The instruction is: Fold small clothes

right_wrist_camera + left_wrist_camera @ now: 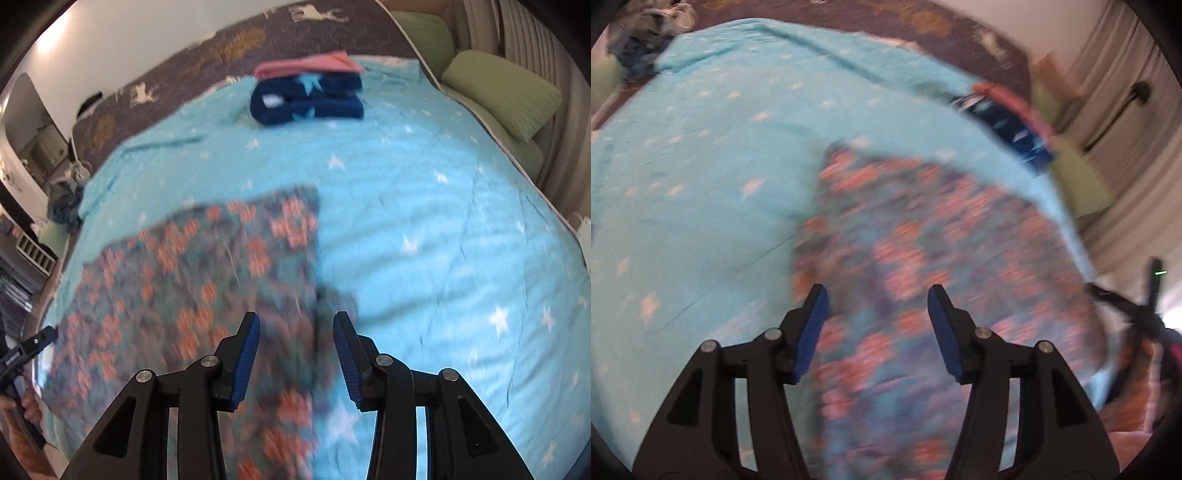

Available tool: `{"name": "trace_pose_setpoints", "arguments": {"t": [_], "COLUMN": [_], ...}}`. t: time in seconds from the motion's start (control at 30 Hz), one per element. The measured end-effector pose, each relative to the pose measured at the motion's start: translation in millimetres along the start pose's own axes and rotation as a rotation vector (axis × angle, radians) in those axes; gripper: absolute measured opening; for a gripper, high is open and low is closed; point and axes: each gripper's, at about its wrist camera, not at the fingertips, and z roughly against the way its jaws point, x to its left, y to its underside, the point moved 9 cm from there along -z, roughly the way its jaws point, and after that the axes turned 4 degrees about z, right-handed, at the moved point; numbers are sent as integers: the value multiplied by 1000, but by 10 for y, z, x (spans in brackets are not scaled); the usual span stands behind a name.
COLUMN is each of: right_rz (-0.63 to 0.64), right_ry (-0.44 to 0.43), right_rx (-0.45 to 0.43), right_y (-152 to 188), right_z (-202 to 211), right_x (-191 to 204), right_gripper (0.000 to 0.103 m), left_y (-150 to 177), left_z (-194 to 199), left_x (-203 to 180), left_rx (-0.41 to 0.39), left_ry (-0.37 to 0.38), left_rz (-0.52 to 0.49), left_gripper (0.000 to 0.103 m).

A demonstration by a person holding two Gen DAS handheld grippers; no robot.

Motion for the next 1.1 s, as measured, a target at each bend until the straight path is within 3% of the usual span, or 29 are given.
{"name": "trace_pose_setpoints", "arguments": {"t": [0.03,0.07,0.1,0.17,0.3,0.37,0.47,0.53,0.6,0.67,0.7,0.8,0.87,0.97,1.1], "right_rz": [3,7,-8,-64,-33,-12,41,82,118,162,186,223,223,226,256], "right_ry": [47,90,113,93,95,38,-74,-181,-281,-333,-346,-298,-311,-310,-292], "right_rx": [13,18,15,-1,-88,-112,-127,-111,-84,-37,-8,113,75,85,42], "right_y": [70,110,157,192,197,212,289,376,483,642,744,1074,1118,1138,967], "right_z": [-34,-63,-67,32,427,578,737,750,711,608,535,268,346,439,495], "right_x": [-69,-130,-203,-257,-186,-42,290,602,902,1147,1237,1245,1202,1140,1247], "right_gripper": [42,45,52,52,52,51,34,28,25,24,24,21,21,21,23], "left_y": [67,104,131,162,154,162,197,258,366,548,694,837,891,876,848], "left_z": [-74,-106,-84,36,423,587,723,647,460,260,68,63,146,221,327], "left_x": [114,158,206,252,124,-40,-396,-665,-881,-1011,-990,-943,-854,-748,-709], "left_rx": [12,16,-2,-8,-103,-140,-162,-122,-59,8,70,12,9,14,8], "left_ry": [-88,-103,-82,-54,-29,17,166,271,320,304,237,182,168,192,208], "left_rz": [-15,-15,14,77,29,-6,-63,-74,-88,-124,-151,-232,-243,-198,-158], "left_gripper": [59,67,67,66,66,66,66,66,66,66,64,58,58,58,58]}}
